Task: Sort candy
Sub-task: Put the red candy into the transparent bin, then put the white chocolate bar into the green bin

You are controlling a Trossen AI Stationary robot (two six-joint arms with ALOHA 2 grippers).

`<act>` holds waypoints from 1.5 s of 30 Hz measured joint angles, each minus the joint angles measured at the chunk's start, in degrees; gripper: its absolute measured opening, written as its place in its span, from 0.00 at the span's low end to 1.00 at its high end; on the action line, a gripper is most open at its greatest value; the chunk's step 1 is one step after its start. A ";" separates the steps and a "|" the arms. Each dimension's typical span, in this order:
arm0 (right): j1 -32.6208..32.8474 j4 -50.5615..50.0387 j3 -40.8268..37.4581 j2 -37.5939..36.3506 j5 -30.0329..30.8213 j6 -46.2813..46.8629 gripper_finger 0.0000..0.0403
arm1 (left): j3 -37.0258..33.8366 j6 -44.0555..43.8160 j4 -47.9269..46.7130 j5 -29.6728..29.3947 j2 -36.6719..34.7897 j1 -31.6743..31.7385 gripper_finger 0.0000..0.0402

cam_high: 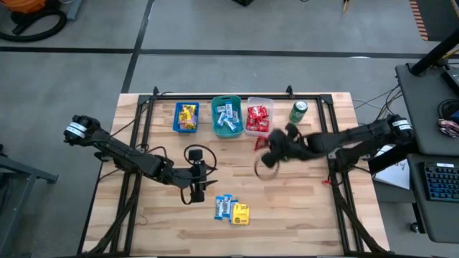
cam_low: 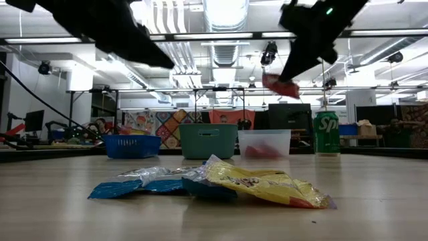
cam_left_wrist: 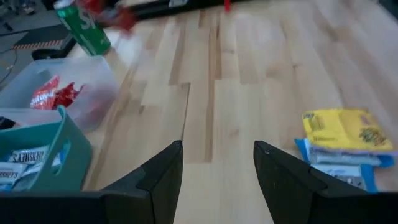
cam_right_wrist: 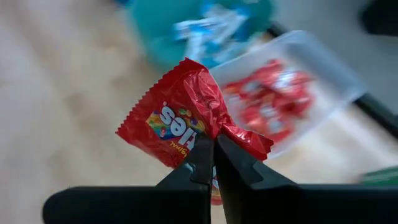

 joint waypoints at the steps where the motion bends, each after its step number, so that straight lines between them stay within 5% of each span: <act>1: -2.77 0.56 0.00 0.26 -0.11 -1.14 0.02 | 0.00 0.02 -0.08 0.00 -0.76 -0.02 0.45; 6: -16.94 6.91 0.00 2.66 -1.76 -9.81 0.02 | 0.00 0.03 -1.72 -1.86 -5.46 -0.02 0.45; 16: -35.77 19.23 0.42 12.32 -19.63 -18.11 0.02 | -0.02 -3.06 -11.76 -9.88 -16.03 -0.02 0.45; 35: -36.92 17.60 7.55 17.35 -20.75 -19.35 0.25 | -0.87 -12.32 -18.43 -9.81 -18.06 -0.02 0.45; 45: -29.50 8.01 10.19 10.57 -36.69 -16.87 0.25 | -0.90 -30.13 -21.45 -1.01 -14.36 -0.03 0.45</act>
